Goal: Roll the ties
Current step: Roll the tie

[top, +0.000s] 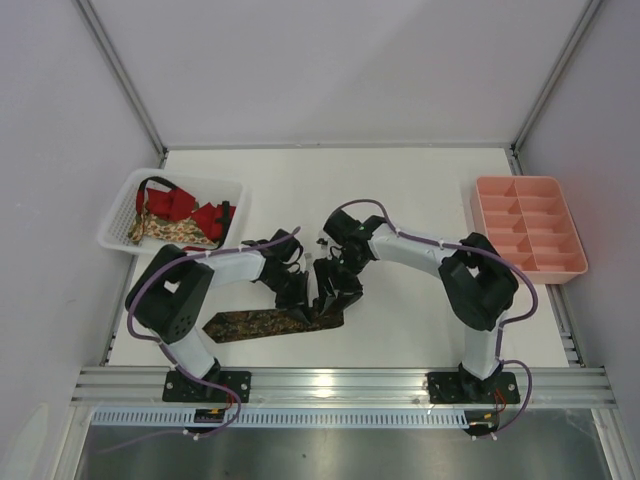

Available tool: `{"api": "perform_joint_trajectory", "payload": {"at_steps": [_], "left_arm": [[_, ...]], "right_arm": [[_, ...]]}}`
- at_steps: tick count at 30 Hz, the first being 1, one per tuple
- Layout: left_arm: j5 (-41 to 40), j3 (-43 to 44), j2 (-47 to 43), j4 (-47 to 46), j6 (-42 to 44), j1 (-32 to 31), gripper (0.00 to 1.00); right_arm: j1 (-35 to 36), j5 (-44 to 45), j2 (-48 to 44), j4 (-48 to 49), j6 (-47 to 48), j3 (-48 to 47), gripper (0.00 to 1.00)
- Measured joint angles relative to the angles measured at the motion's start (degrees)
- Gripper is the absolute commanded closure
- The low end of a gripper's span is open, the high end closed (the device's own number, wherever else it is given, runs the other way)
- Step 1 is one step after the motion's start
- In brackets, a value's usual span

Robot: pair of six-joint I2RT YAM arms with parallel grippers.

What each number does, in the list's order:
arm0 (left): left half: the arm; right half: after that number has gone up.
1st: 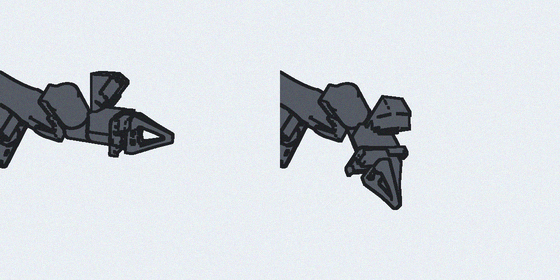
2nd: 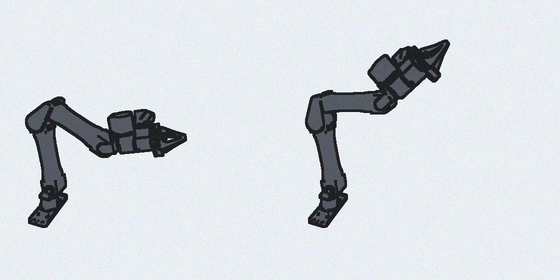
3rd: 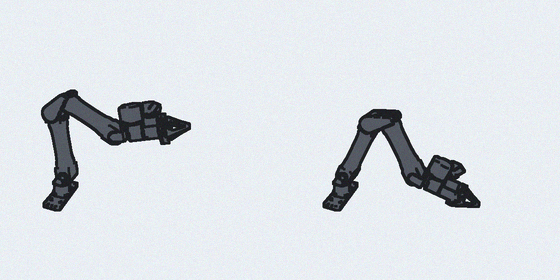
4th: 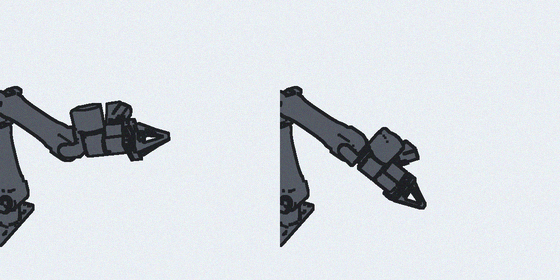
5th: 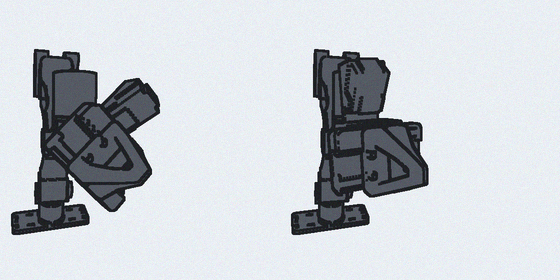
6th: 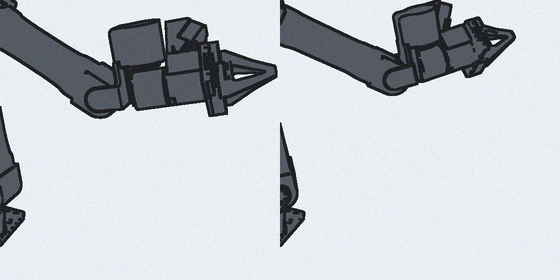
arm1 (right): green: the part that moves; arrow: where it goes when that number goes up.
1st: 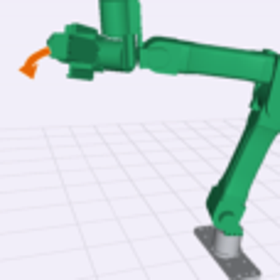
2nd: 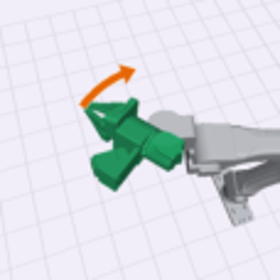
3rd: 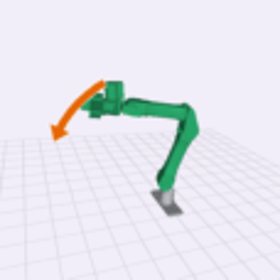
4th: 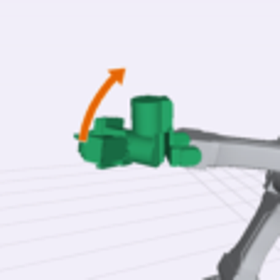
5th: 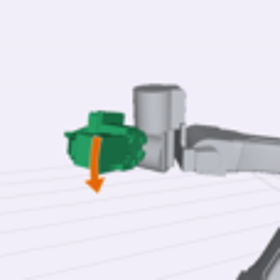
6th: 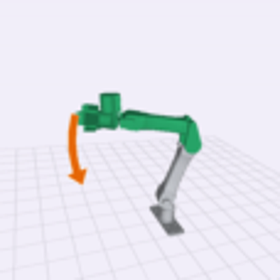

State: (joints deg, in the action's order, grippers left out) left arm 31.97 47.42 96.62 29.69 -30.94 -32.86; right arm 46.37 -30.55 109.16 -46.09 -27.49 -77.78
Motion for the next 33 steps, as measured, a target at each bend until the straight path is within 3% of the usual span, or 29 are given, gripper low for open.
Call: {"api": "perform_joint_trajectory", "payload": {"at_steps": [9, 12, 17, 29, 33], "left_arm": [[-2.05, 1.25, -1.86, 4.02, 0.55, 0.00, 0.99], [-2.51, 1.64, -3.58, 5.66, 0.55, 0.00, 0.99], [-3.65, 3.06, -9.03, 9.40, 0.44, 0.02, 0.97], [-2.47, 8.09, -10.80, 9.31, -1.55, 0.04, 0.98], [-1.64, 8.07, -8.72, 7.93, -2.10, 0.04, 0.99]], "right_arm": [[-5.57, -7.98, -3.85, 9.44, -2.73, 6.91, 0.60], [-5.81, -9.44, -3.72, 11.32, -3.48, 7.26, 0.69], [-5.27, -11.37, -1.42, 14.05, -4.02, 7.26, 0.75], [-3.39, -13.33, 4.20, 16.24, -4.07, 7.78, 0.75], [-4.35, -13.51, 3.76, 16.11, -4.13, 7.78, 0.62]]}}
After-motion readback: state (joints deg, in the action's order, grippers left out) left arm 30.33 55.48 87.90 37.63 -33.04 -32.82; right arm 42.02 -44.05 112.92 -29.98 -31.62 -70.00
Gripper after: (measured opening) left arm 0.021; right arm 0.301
